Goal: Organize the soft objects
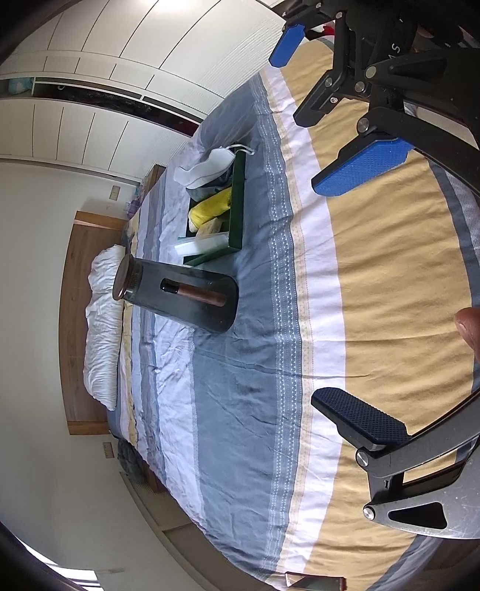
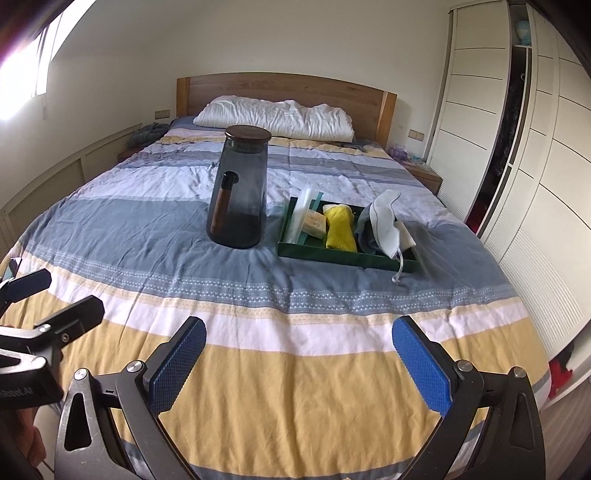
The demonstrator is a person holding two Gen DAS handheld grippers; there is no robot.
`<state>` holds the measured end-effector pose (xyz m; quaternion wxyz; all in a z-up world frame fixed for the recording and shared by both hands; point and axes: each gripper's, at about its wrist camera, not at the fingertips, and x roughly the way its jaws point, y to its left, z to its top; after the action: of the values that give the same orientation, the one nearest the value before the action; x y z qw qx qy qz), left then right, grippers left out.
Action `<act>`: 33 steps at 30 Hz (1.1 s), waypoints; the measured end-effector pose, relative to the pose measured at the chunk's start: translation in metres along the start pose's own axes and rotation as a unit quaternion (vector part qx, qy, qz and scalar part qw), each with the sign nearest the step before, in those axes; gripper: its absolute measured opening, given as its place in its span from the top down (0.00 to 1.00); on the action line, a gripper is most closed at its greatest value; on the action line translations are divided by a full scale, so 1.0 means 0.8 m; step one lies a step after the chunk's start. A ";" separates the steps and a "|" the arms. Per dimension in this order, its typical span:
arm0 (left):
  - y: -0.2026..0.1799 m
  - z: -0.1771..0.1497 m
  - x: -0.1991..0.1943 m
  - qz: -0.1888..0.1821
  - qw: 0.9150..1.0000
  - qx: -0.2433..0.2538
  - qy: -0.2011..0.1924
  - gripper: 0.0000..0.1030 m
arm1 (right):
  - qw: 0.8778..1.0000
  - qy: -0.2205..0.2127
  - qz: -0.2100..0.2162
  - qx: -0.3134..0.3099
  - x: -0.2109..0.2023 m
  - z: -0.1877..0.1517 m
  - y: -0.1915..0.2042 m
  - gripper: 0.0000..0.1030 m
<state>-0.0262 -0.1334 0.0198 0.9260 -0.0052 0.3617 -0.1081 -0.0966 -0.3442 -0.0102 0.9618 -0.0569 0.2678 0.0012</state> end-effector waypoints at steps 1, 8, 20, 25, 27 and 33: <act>0.000 -0.001 0.000 0.002 1.000 0.000 0.000 0.01 | 1.000 0.002 0.001 0.001 0.002 0.000 -0.001 0.00; -0.001 -0.002 0.001 0.003 1.000 0.004 0.002 0.01 | 1.000 0.004 0.002 -0.001 0.006 -0.001 0.002 0.00; -0.002 -0.007 0.003 0.004 1.000 0.009 0.004 0.01 | 1.000 0.005 0.001 -0.002 0.010 -0.006 0.003 0.00; -0.002 -0.007 0.006 0.004 1.000 0.010 0.007 0.01 | 1.000 0.003 0.001 -0.003 0.010 -0.007 0.003 0.00; -0.002 -0.007 0.007 0.005 1.000 0.010 0.007 0.01 | 1.000 0.003 0.002 -0.001 0.011 -0.007 0.002 0.00; -0.004 -0.009 0.009 0.005 1.000 0.013 0.005 0.01 | 1.000 -0.001 -0.004 -0.001 0.009 -0.007 0.002 0.00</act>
<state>-0.0268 -0.1371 0.0098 0.9247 0.0091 0.3650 -0.1077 -0.0934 -0.3433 -0.0190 0.9619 -0.0589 0.2671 -0.0025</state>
